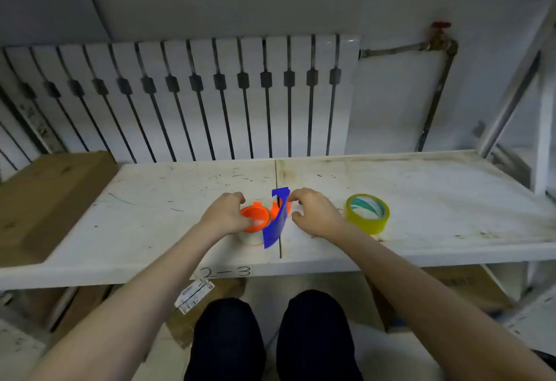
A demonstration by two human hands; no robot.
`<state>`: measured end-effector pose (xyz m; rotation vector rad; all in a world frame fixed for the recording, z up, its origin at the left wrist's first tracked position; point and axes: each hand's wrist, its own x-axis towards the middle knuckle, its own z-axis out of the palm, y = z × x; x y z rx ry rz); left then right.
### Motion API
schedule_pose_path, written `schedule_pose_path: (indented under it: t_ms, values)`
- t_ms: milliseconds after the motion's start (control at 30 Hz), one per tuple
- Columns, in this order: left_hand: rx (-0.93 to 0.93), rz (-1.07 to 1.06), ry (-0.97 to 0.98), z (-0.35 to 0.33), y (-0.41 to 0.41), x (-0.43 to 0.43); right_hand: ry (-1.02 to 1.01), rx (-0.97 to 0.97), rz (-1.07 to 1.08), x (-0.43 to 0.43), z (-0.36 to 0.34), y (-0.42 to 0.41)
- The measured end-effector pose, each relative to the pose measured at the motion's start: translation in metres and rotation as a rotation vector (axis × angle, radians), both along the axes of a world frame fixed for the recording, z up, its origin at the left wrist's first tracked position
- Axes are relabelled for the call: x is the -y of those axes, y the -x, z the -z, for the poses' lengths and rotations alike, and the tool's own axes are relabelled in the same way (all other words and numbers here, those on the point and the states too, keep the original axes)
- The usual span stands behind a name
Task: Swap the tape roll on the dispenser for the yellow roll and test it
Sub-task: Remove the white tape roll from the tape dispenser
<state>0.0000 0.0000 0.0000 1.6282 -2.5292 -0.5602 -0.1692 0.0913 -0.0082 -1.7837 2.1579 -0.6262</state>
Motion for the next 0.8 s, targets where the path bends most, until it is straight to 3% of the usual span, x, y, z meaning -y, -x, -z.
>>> schedule_pose_path:
  t_ms: [133,233,433,567,633,800]
  values:
    - [-0.001,-0.168,-0.162,0.007,0.003,0.016,0.008,-0.014,-0.066,0.021,0.007,-0.009]
    - [-0.113,-0.245,-0.347,0.017,0.004,0.025,0.034,-0.084,-0.151,0.035,0.013,-0.023]
    - [-0.23,-0.31,-0.484,0.034,0.001,0.031,0.06,-0.305,-0.211,0.038,0.027,-0.059]
    - [-0.43,-0.382,-0.596,0.036,-0.006,0.032,0.083,-0.347,-0.215,0.034,0.039,-0.065]
    - [-0.544,-0.415,-0.67,0.039,-0.01,0.033,0.096,-0.24,-0.169,0.036,0.042,-0.064]
    - [-0.98,-0.478,-0.816,0.035,-0.006,0.033,0.167,0.318,-0.011,0.037,0.037,-0.049]
